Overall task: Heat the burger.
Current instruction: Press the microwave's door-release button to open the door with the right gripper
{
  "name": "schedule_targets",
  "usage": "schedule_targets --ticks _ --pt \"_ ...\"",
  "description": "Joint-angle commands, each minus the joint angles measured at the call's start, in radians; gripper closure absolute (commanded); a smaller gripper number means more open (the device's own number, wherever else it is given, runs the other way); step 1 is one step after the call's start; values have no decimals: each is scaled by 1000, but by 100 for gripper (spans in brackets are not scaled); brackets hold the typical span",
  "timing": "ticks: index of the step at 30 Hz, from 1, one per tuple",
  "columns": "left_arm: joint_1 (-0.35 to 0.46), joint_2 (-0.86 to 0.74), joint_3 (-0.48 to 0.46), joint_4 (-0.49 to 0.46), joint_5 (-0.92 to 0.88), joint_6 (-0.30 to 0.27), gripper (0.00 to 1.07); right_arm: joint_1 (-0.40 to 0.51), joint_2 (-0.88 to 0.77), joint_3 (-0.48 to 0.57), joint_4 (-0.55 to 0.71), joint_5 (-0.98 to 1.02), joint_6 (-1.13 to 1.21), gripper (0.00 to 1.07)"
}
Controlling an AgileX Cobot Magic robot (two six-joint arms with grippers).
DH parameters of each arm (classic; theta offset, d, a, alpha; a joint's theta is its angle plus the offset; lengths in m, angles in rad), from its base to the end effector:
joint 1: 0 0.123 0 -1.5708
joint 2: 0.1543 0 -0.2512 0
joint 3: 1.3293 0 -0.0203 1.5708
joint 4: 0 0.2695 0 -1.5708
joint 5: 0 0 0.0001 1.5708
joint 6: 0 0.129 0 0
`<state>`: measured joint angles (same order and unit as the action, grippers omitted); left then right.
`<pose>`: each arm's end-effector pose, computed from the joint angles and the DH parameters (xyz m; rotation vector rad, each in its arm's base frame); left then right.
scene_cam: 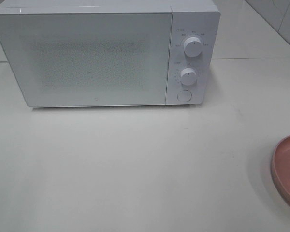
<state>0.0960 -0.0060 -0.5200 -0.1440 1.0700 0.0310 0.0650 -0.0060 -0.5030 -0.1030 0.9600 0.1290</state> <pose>0.0765 -0.0090 0.2758 -0.0560 2.0198 -0.0912 0.0839 -0.0054 0.2827 0.0609 1.9298 0.0086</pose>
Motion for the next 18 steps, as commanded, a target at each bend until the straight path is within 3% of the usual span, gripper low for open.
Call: schedule_targets --ticks 1,18 --pt "5 -15 4 -6 -2 -2 7 -3 -5 -24 0 -39 -13 31" --pt "5 -15 4 -6 -2 -2 7 -3 249 -45 -10 -284 -13 31"
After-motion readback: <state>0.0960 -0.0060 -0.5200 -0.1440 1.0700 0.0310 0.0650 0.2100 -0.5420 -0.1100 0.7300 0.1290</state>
